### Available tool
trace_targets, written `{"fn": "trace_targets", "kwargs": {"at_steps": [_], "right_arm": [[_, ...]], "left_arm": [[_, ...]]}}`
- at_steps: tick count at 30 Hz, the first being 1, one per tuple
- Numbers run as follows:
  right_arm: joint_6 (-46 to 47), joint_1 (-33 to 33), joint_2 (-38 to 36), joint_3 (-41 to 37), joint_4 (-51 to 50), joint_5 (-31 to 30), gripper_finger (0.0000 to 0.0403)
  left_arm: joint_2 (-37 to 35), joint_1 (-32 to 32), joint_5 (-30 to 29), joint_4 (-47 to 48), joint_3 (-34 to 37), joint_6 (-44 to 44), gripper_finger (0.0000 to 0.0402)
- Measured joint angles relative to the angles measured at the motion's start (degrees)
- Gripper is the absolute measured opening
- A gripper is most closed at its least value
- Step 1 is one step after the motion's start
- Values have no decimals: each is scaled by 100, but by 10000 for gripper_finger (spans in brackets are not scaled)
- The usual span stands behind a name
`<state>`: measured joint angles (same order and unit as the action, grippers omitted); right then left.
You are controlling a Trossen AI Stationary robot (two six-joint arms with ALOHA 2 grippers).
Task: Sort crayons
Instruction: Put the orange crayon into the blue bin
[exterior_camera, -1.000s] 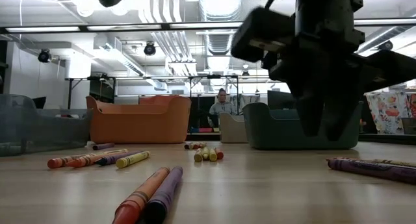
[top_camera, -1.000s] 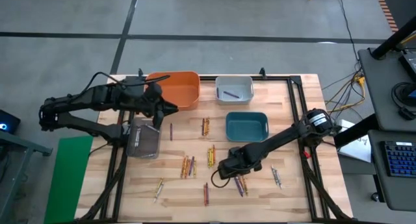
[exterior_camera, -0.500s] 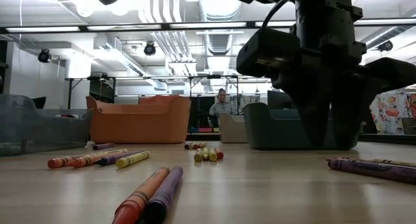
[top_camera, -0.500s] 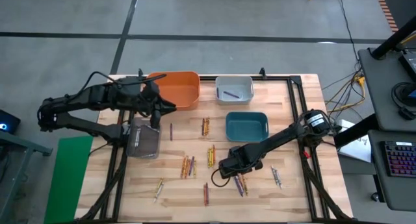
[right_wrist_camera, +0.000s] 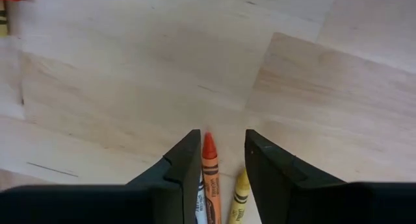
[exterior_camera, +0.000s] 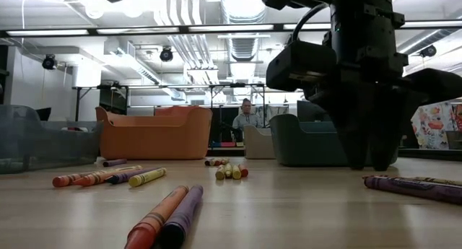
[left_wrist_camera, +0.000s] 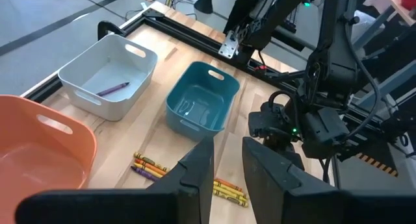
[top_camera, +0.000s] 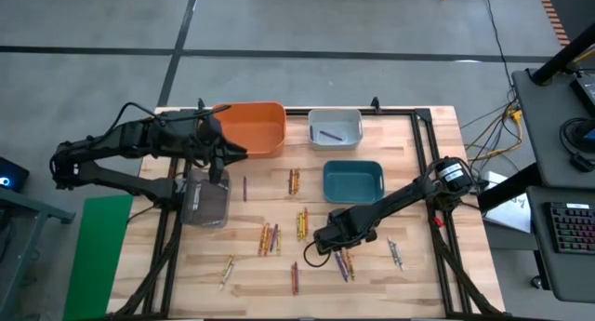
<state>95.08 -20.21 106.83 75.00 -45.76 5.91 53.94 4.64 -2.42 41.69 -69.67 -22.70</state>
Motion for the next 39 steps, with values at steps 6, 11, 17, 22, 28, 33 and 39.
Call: {"fn": "trace_targets", "kwargs": {"at_steps": [6, 11, 17, 22, 28, 33, 39], "right_arm": [[-8, -2, 0, -5, 2, 0, 107], [-12, -13, 0, -26, 17, -3, 106], [-26, -28, 0, -43, 23, -7, 111], [-191, -28, 0, -56, 33, -11, 108], [-233, -28, 0, -72, 61, -15, 109], [-215, -55, 0, -135, 203, 9, 111], [-211, -125, 0, -170, 221, 28, 109]], "left_arm": [[-87, 0, 0, 3, 0, -4, 63], [-119, 0, -2, 4, 0, -7, 63], [-123, 0, -2, 4, 0, -8, 63], [-123, 0, -4, 4, 0, -9, 63], [-123, 0, -13, 4, 0, -7, 63], [-123, 0, -136, 4, 0, -7, 63], [-132, 0, -156, 2, 0, -7, 63]]}}
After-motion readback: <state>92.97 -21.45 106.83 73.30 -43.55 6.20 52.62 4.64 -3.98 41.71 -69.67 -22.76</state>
